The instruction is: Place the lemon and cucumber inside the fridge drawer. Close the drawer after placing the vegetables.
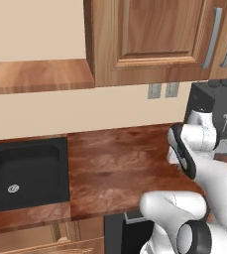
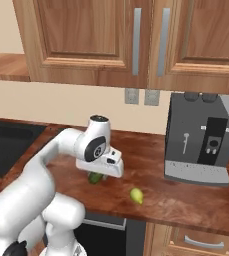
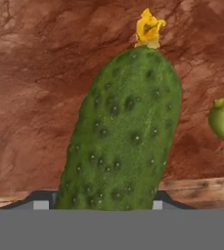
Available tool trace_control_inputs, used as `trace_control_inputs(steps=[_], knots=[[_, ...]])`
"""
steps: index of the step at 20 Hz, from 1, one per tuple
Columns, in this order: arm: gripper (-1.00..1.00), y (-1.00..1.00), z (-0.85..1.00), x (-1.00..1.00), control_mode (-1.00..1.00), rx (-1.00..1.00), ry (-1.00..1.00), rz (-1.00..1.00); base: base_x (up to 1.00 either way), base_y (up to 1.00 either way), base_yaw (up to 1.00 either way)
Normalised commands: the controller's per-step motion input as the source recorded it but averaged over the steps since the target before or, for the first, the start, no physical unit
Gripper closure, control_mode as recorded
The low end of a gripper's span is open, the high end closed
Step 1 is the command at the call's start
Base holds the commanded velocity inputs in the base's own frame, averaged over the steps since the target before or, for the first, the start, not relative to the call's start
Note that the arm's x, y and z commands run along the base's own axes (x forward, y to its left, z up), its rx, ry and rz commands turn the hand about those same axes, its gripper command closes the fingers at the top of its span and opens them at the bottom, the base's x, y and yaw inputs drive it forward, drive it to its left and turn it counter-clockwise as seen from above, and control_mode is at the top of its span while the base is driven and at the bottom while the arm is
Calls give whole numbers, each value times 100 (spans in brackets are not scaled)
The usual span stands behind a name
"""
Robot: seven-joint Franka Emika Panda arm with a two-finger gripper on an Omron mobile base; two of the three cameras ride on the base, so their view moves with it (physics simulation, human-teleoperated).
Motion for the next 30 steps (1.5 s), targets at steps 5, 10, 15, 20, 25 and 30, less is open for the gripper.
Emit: trace_control_inputs(steps=[5,10,15,20,25,30], knots=[[100,12,100,-63,-100,0,-12,-14,0,0,0],[100,27,100,-65,-100,0,-16,-15,0,0,0],[100,49,96,-47,-100,0,-16,-14,0,0,0],[100,29,41,-1,-100,-1,-2,-6,0,0,0],[100,6,0,6,-100,-1,2,0,0,0,0],[100,0,0,-2,100,0,0,0,-50,0,-4]])
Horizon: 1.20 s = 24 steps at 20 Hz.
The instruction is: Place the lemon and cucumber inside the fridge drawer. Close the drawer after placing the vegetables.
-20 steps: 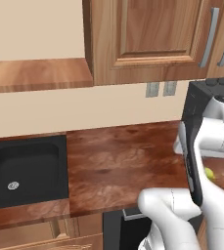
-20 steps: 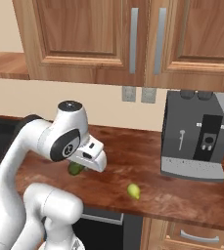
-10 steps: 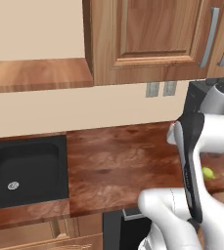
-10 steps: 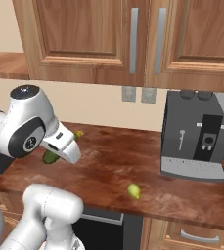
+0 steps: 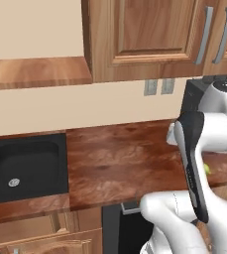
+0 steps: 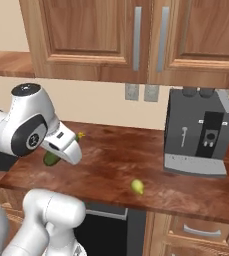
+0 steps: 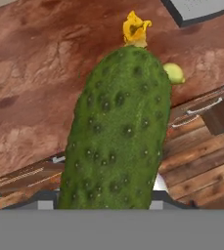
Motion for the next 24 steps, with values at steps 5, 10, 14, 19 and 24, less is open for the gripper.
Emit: trace_control_inputs(steps=[5,10,14,19,24], knots=[[100,0,0,0,100,0,0,0,-100,0,-18],[100,0,0,0,100,0,0,0,-99,0,-11],[100,0,0,0,100,0,0,0,-64,17,-1],[100,0,0,0,100,0,0,0,-57,-8,-22],[100,0,0,0,100,0,0,0,-58,-39,-66]])
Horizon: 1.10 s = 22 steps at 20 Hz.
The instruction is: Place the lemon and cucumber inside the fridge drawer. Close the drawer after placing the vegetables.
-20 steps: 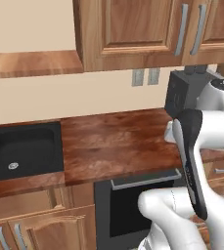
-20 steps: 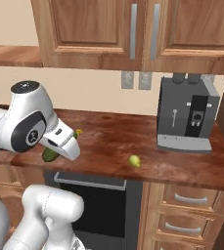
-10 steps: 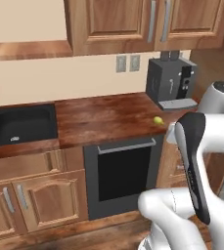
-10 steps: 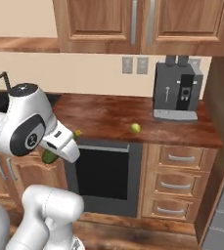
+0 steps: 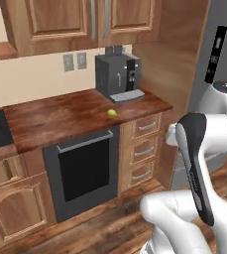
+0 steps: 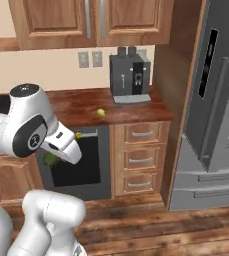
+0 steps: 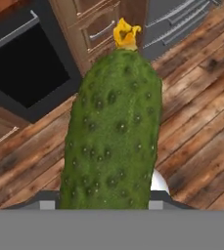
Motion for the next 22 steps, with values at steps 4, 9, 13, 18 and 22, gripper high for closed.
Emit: trace_control_inputs(steps=[4,9,13,18,22], knots=[[100,0,0,0,100,0,0,0,-45,-44,-70],[100,0,0,0,100,0,0,0,-5,-92,-51],[100,0,0,0,100,0,0,0,34,-100,-12],[100,0,0,0,100,0,0,0,54,-98,0],[100,0,0,0,100,0,0,0,58,-92,3]])
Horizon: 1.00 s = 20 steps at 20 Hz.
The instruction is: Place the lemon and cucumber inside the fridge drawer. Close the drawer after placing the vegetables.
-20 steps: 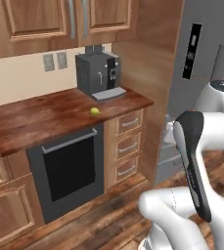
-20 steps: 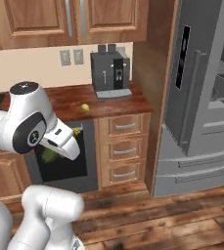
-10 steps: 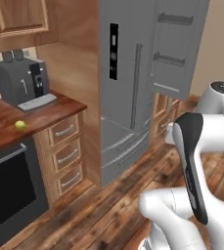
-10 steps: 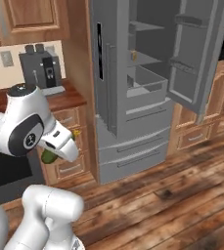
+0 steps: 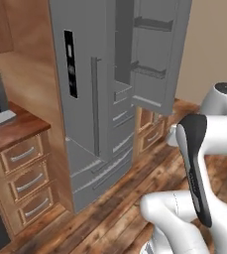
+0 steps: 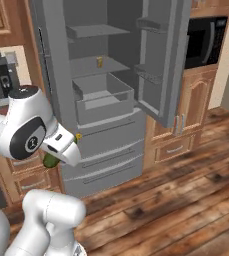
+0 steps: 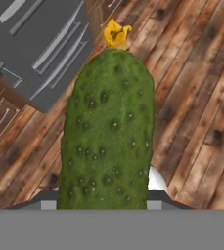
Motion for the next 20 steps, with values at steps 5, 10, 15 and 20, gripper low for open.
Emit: trace_control_inputs(steps=[5,10,15,20], knots=[[100,0,0,0,100,0,0,0,69,-56,15],[100,0,0,0,100,0,0,0,73,-44,22],[100,0,0,0,100,0,0,0,71,-35,25],[100,0,0,0,100,0,0,0,69,-7,28]])
